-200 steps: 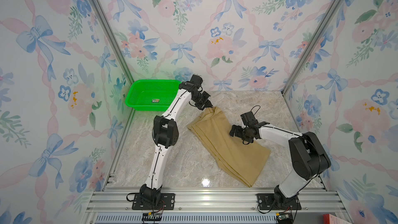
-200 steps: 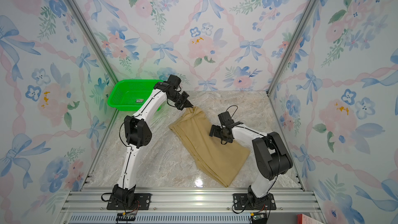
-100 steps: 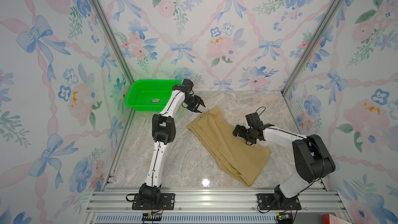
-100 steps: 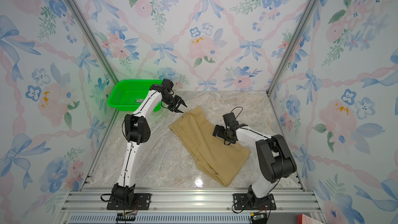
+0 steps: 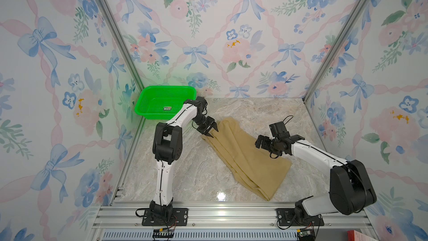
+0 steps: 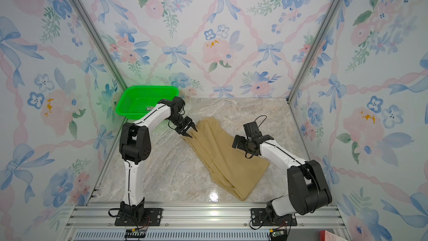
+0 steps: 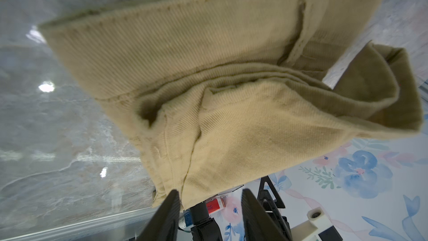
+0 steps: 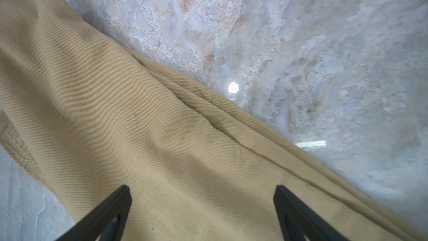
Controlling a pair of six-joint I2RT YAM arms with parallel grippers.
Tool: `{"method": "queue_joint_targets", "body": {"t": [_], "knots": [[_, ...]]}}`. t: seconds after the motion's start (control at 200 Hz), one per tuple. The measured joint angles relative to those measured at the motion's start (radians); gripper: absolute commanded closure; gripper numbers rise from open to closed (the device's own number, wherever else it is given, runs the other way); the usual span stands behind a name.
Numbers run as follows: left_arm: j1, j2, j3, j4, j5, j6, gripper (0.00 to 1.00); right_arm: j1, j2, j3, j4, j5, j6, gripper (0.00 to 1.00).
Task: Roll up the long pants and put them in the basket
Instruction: Adjust the long pant at the center of the board.
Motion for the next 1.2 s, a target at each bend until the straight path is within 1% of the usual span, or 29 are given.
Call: {"method": "queue_joint_targets", "body": {"t": [0.245,0.485,0.66,0.901,1.116,1.196], "knots": [[-0.001,0.138,0.137,0.014,-0.013,0.022,0.55,0.013,-0.002,-0.010,-0.018,0.007,0.003,0.00],[-0.001,0.168,0.143,0.008,-0.023,0.026,0.56,0.013,-0.003,-0.010,-0.022,0.014,0.007,0.00],[-0.001,0.167,0.112,0.010,-0.022,0.037,0.56,0.013,-0.003,-0.011,-0.022,0.014,0.012,0.00],[-0.001,0.116,0.016,0.053,-0.021,0.052,0.55,0.019,-0.003,-0.038,-0.015,0.015,0.046,0.00],[-0.001,0.105,-0.001,0.068,-0.019,0.052,0.56,0.024,-0.003,-0.043,-0.014,0.015,0.057,0.00],[-0.001,0.105,-0.001,0.067,-0.023,0.058,0.58,0.026,-0.003,-0.043,-0.013,0.015,0.064,0.00]]}}
